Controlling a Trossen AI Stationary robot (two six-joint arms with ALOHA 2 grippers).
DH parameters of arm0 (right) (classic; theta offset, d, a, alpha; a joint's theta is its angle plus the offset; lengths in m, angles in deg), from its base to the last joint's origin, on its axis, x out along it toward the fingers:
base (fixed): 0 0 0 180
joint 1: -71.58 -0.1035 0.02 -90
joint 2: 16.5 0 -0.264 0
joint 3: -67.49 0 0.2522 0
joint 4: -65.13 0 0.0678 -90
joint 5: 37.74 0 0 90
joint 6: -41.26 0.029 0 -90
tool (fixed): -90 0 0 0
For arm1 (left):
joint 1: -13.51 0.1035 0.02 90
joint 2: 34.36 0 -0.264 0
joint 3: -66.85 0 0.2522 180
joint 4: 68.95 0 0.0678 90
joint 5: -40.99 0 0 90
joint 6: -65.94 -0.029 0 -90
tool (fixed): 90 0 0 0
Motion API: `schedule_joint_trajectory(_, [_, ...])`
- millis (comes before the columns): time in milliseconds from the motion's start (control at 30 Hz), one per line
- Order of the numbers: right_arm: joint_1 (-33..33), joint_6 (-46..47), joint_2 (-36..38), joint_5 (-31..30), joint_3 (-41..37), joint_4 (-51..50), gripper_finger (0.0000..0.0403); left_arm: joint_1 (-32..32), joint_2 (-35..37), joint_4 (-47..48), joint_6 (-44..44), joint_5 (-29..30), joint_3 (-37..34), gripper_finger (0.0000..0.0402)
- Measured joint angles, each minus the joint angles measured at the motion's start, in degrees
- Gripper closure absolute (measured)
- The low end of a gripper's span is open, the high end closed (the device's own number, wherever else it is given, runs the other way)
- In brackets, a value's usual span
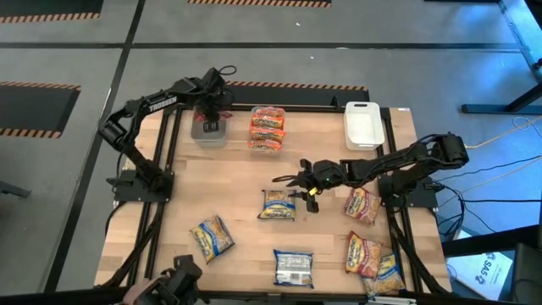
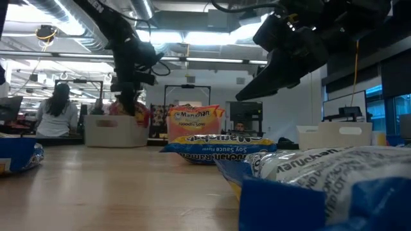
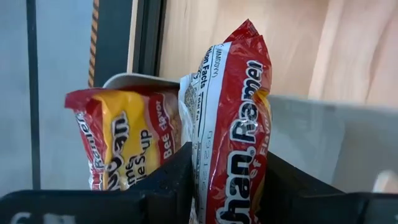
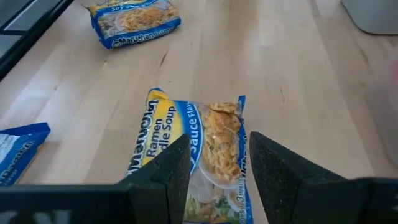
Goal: Sort Maruchan noodles
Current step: Put the bottom left red noodle into the gray bin
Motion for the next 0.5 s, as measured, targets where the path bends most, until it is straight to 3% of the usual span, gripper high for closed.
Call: schedule_joint_trajectory(500, [-0.02, 4.15, 0.00, -0.55, 0.04, 0.83, 0.0252, 5.18, -4.94, -4.14, 2.75, -7.91, 0.11, 0.0266])
